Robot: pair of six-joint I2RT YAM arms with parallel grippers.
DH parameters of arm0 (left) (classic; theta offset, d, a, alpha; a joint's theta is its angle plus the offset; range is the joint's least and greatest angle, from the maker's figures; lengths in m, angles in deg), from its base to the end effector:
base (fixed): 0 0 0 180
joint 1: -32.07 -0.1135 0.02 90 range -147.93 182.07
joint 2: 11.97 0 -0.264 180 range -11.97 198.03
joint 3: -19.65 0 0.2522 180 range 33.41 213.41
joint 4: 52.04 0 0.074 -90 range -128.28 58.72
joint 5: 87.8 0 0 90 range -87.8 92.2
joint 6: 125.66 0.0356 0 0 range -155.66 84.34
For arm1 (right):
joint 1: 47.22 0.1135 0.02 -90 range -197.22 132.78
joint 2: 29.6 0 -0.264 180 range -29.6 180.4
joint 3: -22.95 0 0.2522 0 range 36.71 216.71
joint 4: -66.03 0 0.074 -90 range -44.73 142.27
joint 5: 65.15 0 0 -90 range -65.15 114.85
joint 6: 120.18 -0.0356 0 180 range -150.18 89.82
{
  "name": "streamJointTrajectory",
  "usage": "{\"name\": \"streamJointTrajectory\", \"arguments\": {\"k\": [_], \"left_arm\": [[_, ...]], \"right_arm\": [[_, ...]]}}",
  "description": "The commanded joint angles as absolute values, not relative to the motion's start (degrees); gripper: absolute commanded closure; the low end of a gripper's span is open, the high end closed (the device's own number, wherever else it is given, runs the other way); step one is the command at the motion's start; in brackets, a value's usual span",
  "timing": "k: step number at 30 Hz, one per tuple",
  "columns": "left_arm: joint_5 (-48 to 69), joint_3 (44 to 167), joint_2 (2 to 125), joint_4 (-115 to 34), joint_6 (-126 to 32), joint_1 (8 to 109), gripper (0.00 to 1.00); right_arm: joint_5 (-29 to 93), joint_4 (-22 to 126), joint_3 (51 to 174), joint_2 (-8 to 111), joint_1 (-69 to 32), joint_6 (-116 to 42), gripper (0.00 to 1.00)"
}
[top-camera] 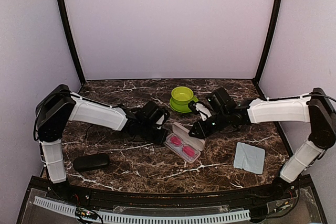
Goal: Organize the sunglasses
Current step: Close the case with sunglasses at the center of the board.
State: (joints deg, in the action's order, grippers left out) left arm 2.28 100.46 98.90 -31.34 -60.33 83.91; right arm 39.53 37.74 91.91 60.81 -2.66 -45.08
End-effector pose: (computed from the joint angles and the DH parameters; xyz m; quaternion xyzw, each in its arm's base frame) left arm 0.2481 -0.3159 0.1490 0.2215 0.9155 -0.2084 0.2633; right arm 0.2264 0.2357 0.2025 -0.2809 0.8889 0.2734 0.2369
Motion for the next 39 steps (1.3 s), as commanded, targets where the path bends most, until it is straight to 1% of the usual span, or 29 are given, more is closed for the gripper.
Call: {"name": "streamJointTrajectory", "arguments": {"k": [1,9,21,39], "left_arm": [[0.84,99.1,96.67,-29.15,-61.47,84.52,1.0],[-0.59,98.39,96.75,-29.57,-63.69,84.9,1.0],[-3.43,96.59,96.66,-30.33,-66.75,85.64,1.0],[-5.4,93.73,95.78,-32.56,-68.83,85.95,1.0]], "right_arm": [[42.99,42.31,89.69,59.53,-2.82,-48.09,0.79],[40.75,44.11,88.26,58.8,-1.59,-50.04,0.82],[33.16,44.58,88.84,60.34,4.67,-51.42,0.83],[31.95,47.71,88.68,64.12,10.41,-55.02,0.83]]}}
